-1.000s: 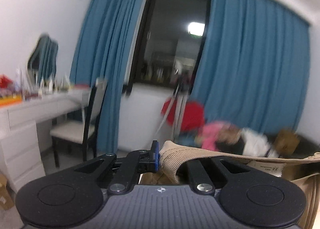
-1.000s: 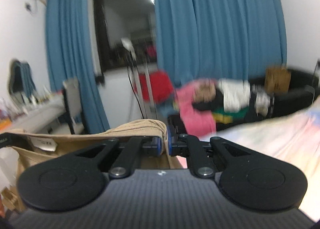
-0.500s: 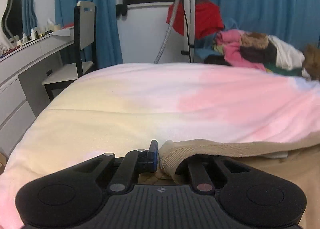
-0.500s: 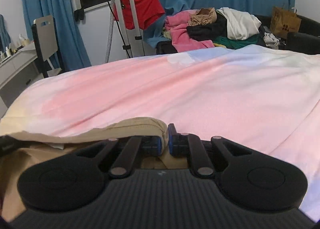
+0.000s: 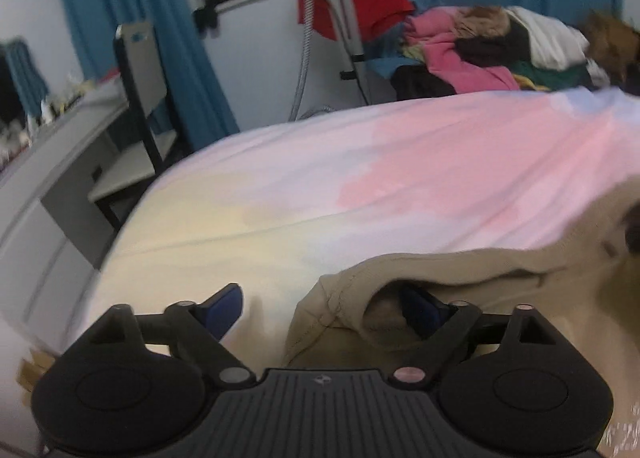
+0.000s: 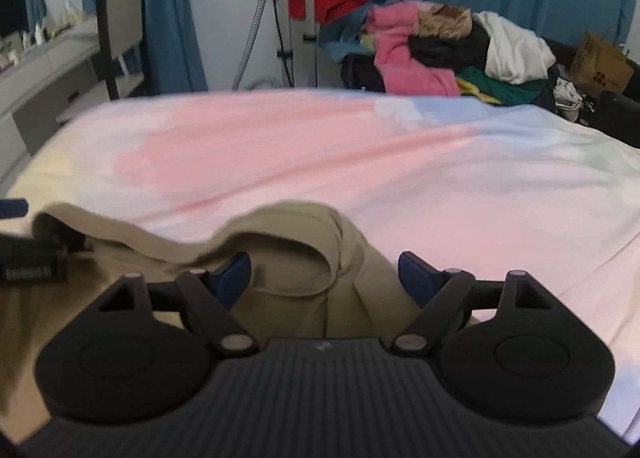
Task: Fold clothes
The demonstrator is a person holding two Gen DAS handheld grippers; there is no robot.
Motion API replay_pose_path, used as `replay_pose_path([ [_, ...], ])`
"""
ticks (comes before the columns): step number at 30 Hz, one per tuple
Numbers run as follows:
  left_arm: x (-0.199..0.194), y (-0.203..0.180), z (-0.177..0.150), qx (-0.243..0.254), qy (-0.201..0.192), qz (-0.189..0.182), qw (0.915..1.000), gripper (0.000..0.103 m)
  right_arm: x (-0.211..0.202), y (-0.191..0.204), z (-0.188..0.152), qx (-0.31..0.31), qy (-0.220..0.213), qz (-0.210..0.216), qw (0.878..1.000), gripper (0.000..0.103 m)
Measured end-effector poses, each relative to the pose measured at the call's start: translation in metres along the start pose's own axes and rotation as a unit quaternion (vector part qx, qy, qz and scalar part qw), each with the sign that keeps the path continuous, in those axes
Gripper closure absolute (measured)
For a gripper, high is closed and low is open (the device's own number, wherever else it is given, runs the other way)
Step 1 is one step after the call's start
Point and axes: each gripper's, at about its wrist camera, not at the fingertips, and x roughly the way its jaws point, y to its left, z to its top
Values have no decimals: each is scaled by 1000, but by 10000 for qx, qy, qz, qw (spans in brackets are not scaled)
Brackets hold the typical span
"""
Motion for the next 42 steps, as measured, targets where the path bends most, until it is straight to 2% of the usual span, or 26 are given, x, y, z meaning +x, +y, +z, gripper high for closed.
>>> replay_pose_path([
  [5,-41,-3,1,215,-388,-205,9988,4,-34,-1,1,189,-363,235,9989,21],
  [11,-128,12,-23,-490,-952,-765,9913,3,-109,1,-24,367,-953,449,9938,21],
  [14,-176,20,-51,-878,-1121,-963,9851,3,-155,6,-49,436,-1256,548,9896,21],
  [20,-278,31,-128,-1304,-1563,-1037,9736,3,-250,14,-113,606,-1802,699,9793,21],
  [22,-303,38,-158,-1511,-1600,-1190,9682,3,-276,11,-137,905,-1896,820,9742,21],
  [25,-327,45,-196,-1730,-1471,-1195,9665,3,-305,4,-170,1255,-2015,976,9665,21],
  [28,-332,59,-225,-2082,-1115,-1138,9650,4,-322,0,-194,1358,-2063,990,9639,21],
  [32,-314,93,-251,-3016,-614,-1246,9432,8,-328,-9,-216,1484,-2082,912,9624,21],
  [36,-278,119,-269,-3730,-220,-863,9236,13,-309,-19,-225,1722,-1802,895,9643,21],
  [39,-249,137,-281,-4258,-29,-803,9012,19,-292,-19,-224,1766,-1618,799,9676,21],
  [42,-229,146,-285,-4387,-26,-829,8948,21,-279,-22,-222,1804,-1590,787,9675,21],
])
